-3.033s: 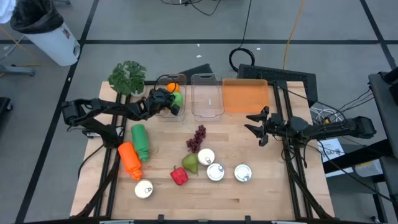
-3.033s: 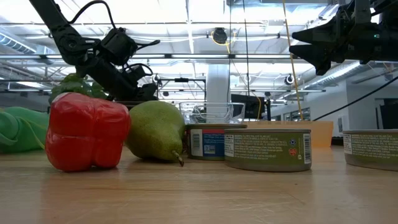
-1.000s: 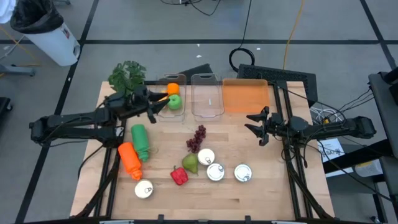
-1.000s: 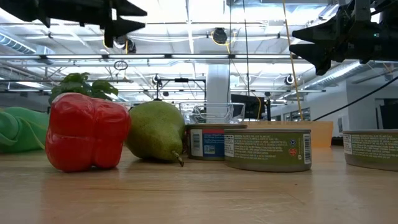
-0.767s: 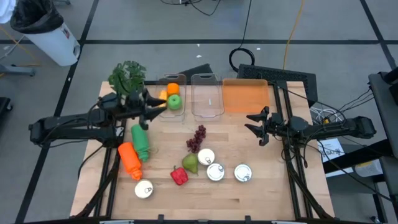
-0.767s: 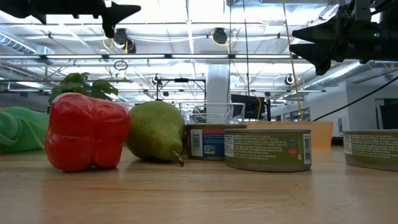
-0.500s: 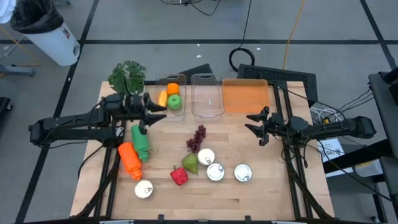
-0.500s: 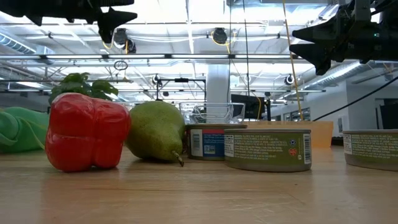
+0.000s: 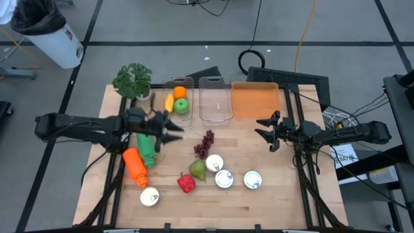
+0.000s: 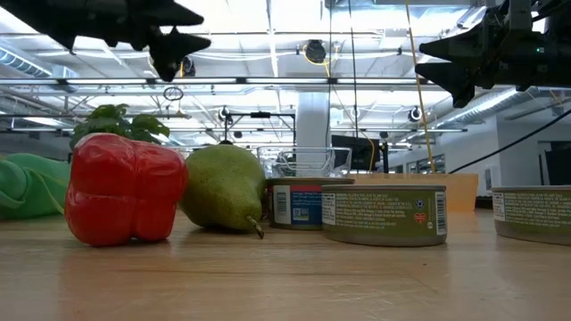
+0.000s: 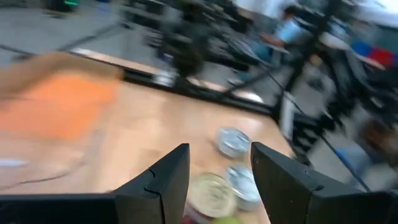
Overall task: Pick & Place Food Item
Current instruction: Put the red bell pepper into the left transparent bin
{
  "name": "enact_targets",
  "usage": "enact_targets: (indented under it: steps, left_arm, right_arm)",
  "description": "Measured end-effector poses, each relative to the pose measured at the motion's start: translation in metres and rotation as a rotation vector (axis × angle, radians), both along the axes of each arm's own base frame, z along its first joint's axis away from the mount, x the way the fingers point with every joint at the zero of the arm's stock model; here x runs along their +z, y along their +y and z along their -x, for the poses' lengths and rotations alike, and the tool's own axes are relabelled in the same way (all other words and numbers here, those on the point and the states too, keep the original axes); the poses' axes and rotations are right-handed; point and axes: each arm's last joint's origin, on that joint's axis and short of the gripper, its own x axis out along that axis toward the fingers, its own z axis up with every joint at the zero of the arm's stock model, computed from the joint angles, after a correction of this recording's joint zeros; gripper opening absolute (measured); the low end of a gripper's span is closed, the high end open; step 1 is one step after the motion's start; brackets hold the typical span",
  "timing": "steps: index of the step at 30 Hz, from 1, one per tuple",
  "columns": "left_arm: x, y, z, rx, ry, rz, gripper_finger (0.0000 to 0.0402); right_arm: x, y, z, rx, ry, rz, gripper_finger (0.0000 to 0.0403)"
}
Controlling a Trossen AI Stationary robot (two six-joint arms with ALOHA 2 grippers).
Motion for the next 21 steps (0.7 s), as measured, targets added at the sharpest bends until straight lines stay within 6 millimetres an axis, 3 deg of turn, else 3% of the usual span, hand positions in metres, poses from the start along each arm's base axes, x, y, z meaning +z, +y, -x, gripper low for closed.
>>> enact_targets:
  steps: [3, 6, 15, 21]
  left_arm:
    - [-0.006, -0.020, -0.008, -0.107, 0.000, -0.056, 0.0184]
    - [0.001, -0.028, 0.002, -0.132, -0.029, -0.089, 0.0184]
    - [0.025, -0.019, 0.055, 0.041, -0.097, -0.194, 0.0184]
    - [0.027, -0.014, 0.070, 0.175, -0.091, -0.251, 0.0184]
  right_arm:
    - [0.000, 0.000, 0.000, 0.000, 0.000, 0.000, 0.0199]
    - [0.000, 0.000, 0.000, 0.000, 0.000, 0.000, 0.0199]
    - [0.000, 0.001, 0.000, 0.025, 0.000, 0.005, 0.0199]
    - [0.000, 0.001, 0.000, 0.024, 0.000, 0.006, 0.0199]
